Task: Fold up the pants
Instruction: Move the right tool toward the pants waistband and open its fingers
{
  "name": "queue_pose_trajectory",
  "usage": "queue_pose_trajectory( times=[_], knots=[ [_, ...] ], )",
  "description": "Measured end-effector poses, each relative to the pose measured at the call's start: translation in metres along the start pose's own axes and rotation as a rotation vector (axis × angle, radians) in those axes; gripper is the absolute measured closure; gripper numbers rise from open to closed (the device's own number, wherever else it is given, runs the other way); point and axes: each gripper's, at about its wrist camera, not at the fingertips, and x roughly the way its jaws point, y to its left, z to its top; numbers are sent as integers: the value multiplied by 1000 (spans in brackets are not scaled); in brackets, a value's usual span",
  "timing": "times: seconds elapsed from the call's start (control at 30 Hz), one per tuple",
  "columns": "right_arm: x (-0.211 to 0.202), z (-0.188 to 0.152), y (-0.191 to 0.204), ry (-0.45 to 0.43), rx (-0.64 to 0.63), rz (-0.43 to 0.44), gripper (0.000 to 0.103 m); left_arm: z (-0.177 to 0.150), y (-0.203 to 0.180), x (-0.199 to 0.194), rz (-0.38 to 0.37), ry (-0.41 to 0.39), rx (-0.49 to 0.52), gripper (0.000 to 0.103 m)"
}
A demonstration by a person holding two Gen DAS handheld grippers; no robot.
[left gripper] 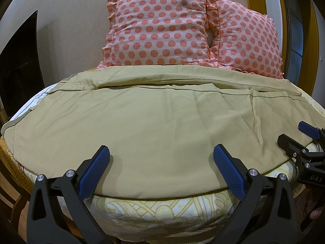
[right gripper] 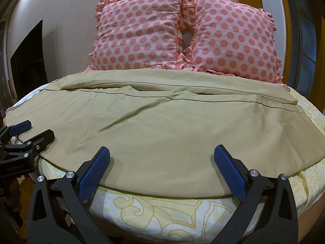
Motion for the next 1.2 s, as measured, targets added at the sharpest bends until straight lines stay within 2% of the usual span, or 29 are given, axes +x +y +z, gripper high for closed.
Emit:
queue_pose_trajectory(
  times=[0.1, 0.2, 0.27, 0.37, 0.43, 0.47, 0.53, 0.57, 0.67, 0.77, 0.83, 0.97, 1.0, 1.13, 1.2],
  knots=[
    [-2, -2, -2, 5, -2, 3, 1, 4, 4, 1, -4, 8, 3, 2],
    [5, 13, -8, 71, 0, 53, 1, 12, 5, 4, -9, 43, 2, 2],
    [4, 34, -36, 75, 103, 101, 1, 16, 13, 3, 11, 33, -12, 2],
    [11, 77, -96, 65, 298, 76, 1, 38, 29, -1, 47, -6, -43, 2],
    [26, 104, -141, 73, 446, 34, 1, 51, 38, 1, 70, -22, -63, 2],
    [40, 119, -168, 85, 518, -17, 1, 58, 41, 3, 77, -27, -74, 2],
    [73, 144, -213, 114, 600, -174, 1, 66, 44, 7, 73, -28, -86, 2],
    [87, 152, -228, 124, 614, -228, 5, 68, 44, 9, 71, -27, -87, 2],
    [146, 176, -275, 203, 681, -383, 23, 79, 45, 19, 74, -24, -77, 2],
    [194, 183, -308, 296, 774, -436, 36, 87, 44, 26, 84, -29, -66, 2],
    [222, 185, -318, 352, 800, -501, 37, 90, 45, 30, 83, -30, -65, 2],
    [249, 193, -312, 411, 699, -646, 36, 93, 45, 38, 67, -21, -62, 2],
    [251, 194, -311, 417, 706, -660, 35, 92, 45, 39, 62, -18, -61, 2],
    [243, 192, -325, 367, 881, -671, 28, 91, 43, 46, 49, 4, -51, 2],
    [257, 197, -317, 413, 793, -718, 19, 91, 43, 44, 48, -6, -52, 2]
  ],
)
